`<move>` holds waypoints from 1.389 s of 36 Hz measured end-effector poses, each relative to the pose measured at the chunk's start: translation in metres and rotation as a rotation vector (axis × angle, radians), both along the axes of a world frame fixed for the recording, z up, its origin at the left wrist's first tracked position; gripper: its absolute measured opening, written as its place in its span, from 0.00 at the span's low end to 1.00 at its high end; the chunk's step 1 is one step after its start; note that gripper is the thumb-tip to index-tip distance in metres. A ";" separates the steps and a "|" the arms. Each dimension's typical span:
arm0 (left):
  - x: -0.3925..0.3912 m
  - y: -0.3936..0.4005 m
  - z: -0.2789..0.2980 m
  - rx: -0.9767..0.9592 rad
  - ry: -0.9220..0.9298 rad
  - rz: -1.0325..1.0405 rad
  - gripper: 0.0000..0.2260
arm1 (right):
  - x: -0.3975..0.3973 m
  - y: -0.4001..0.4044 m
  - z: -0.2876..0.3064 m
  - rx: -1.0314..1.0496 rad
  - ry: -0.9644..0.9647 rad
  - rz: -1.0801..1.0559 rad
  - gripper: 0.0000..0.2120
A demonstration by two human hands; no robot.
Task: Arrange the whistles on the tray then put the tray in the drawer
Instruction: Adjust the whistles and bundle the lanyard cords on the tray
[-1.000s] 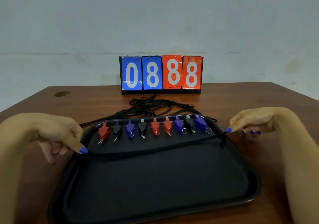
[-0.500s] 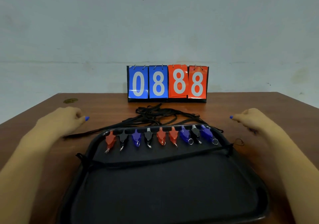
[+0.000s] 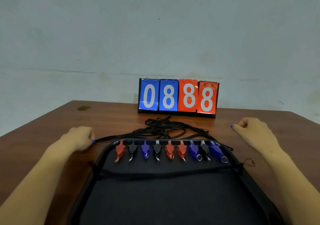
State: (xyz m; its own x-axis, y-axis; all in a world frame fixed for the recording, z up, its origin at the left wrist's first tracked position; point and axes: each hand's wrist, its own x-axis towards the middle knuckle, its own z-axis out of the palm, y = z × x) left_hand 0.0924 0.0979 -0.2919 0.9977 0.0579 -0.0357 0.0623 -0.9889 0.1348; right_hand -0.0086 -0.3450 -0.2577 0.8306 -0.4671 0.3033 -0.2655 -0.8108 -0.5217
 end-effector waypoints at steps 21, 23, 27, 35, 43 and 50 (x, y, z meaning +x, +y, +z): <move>-0.055 -0.075 0.055 -1.907 0.106 -0.160 0.09 | -0.020 0.072 0.022 0.060 -0.157 0.358 0.12; -0.061 -0.082 0.057 -1.926 0.194 -0.247 0.12 | -0.022 0.080 0.021 0.101 -0.133 0.421 0.12; -0.071 -0.097 0.053 -1.931 0.306 -0.369 0.25 | -0.023 0.092 0.016 0.169 -0.053 0.543 0.12; -0.099 -0.133 0.041 -1.718 0.392 -0.445 0.19 | -0.027 0.103 0.013 0.322 0.150 0.745 0.08; -0.110 -0.145 0.029 -1.523 0.172 -0.598 0.16 | -0.033 0.119 0.005 0.508 0.317 0.952 0.06; -0.112 -0.146 0.032 -1.235 0.035 -0.676 0.18 | -0.034 0.121 0.005 0.613 0.340 0.994 0.06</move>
State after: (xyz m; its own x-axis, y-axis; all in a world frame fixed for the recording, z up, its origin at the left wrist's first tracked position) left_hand -0.0201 -0.0477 -0.2604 0.8172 -0.5123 0.2640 -0.3493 -0.0758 0.9339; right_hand -0.0431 -0.2236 -0.2522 0.9021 0.4290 -0.0476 0.1335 -0.3824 -0.9143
